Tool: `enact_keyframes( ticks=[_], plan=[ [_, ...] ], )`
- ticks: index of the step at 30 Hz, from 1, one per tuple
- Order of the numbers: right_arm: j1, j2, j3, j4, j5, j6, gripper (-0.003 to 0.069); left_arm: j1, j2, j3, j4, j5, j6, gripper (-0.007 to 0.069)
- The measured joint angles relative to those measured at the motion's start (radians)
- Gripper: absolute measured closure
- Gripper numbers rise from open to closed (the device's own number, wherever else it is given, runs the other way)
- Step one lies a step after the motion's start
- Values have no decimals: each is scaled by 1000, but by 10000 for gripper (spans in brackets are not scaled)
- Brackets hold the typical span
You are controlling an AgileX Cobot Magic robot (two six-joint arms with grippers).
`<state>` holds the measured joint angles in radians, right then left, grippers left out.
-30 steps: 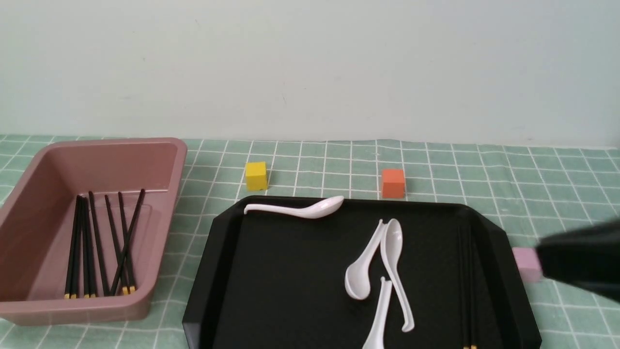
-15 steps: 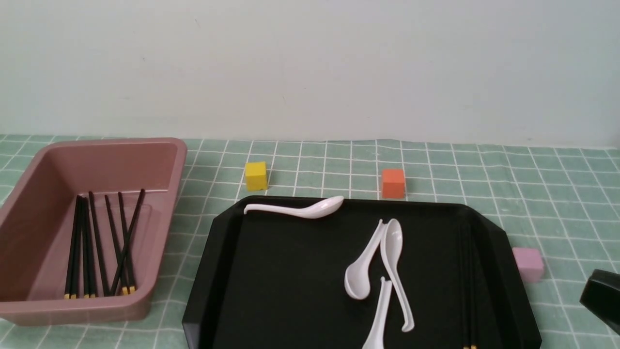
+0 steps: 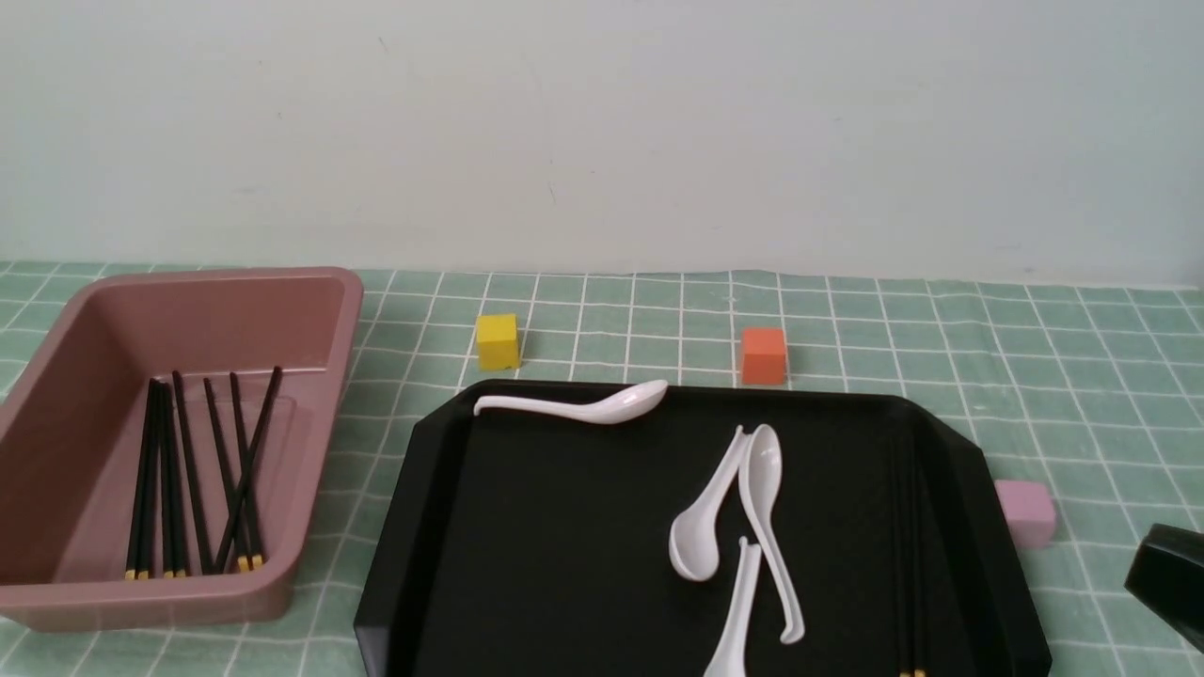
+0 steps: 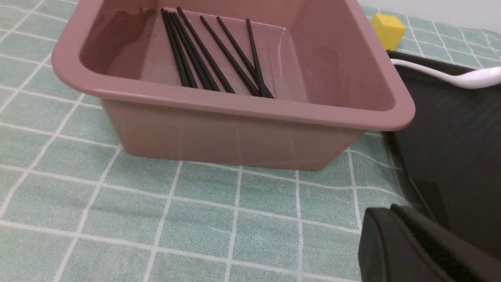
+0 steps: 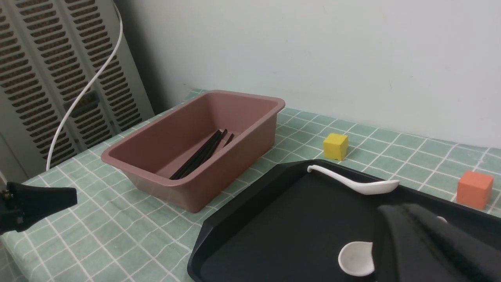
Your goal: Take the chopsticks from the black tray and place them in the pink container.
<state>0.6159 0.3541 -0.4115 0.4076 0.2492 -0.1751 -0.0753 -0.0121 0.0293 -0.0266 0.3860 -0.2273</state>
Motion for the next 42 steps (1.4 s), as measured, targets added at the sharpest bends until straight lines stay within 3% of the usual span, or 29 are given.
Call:
enact_keyframes(
  ticks=[8,13,14,15,16,18,25,32,38,42],
  plan=[
    [-42,-51,72,-25,-65,0,632,0,0,0,0,0,0,606],
    [-198,-141,185,-102,-99,6,627,0,0,0,0,0,0,606],
    [-293,-187,238,-156,-98,14,626,0,0,0,0,0,0,606],
    [-293,-192,244,-163,-98,15,626,0,0,0,0,0,0,606],
    [-375,-230,289,-216,-93,29,626,0,0,0,0,0,0,606],
    [-447,-280,339,-257,-79,43,624,0,0,0,0,0,0,606],
    [-622,-363,436,-302,-45,72,617,0,0,0,0,0,0,606],
    [-638,-364,433,-315,101,75,608,0,0,0,0,0,0,606],
    [-638,-364,431,-312,113,85,602,0,0,0,0,0,0,606],
    [-638,-364,429,-303,123,175,597,0,0,0,0,0,0,606]
  ],
)
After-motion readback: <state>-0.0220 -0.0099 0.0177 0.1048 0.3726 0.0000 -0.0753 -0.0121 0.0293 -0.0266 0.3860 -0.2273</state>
